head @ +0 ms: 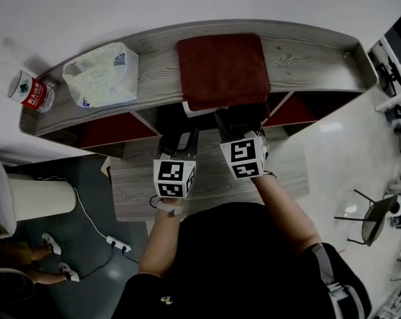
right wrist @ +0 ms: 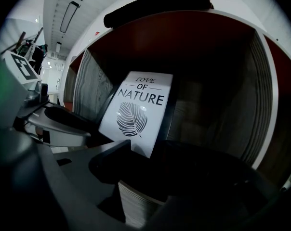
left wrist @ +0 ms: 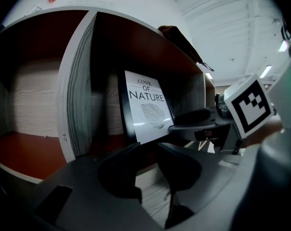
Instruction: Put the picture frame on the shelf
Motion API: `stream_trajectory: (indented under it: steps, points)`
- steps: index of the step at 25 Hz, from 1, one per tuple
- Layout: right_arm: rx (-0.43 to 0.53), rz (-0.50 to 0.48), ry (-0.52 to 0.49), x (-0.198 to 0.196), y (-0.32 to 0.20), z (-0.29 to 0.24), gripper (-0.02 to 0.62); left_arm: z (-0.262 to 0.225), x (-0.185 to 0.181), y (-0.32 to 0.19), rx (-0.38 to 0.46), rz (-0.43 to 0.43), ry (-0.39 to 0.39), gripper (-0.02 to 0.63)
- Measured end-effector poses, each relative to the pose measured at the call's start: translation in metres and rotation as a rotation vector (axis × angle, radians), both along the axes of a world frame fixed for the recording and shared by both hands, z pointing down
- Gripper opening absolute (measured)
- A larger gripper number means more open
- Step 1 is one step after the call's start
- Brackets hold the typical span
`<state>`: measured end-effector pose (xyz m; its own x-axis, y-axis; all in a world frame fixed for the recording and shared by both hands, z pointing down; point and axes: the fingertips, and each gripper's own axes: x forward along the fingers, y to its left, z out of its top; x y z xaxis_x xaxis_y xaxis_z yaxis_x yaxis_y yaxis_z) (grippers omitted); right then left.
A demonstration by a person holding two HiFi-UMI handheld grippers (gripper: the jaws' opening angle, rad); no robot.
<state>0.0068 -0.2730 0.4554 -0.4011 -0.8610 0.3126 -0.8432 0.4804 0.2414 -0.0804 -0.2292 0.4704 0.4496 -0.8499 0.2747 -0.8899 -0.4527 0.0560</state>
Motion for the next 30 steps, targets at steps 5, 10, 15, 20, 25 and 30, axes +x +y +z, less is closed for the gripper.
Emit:
stream_trajectory:
  steps: [5, 10, 15, 20, 25, 30]
  points:
    - [-0.01, -0.015, 0.045, 0.001, 0.002, 0.004, 0.215, 0.001, -0.003, -0.012, -0.038, -0.012, -0.002, 0.112]
    - [-0.034, -0.012, 0.058, 0.006, 0.007, 0.012, 0.216, 0.001, -0.004, -0.019, -0.047, -0.036, -0.042, 0.11]
    - [-0.026, -0.01, 0.036, 0.009, 0.01, 0.009, 0.216, 0.001, -0.003, -0.017, -0.041, -0.026, -0.037, 0.11]
    - [-0.009, -0.018, 0.005, 0.013, 0.02, 0.0, 0.215, -0.009, -0.004, -0.005, -0.006, -0.015, 0.008, 0.11]
    - [-0.016, -0.044, -0.109, 0.018, 0.043, -0.013, 0.155, -0.018, -0.006, 0.022, 0.022, 0.007, 0.055, 0.11]
    - [-0.021, -0.107, -0.193, 0.021, 0.076, -0.025, 0.058, -0.024, -0.011, 0.056, 0.034, 0.018, 0.118, 0.084]
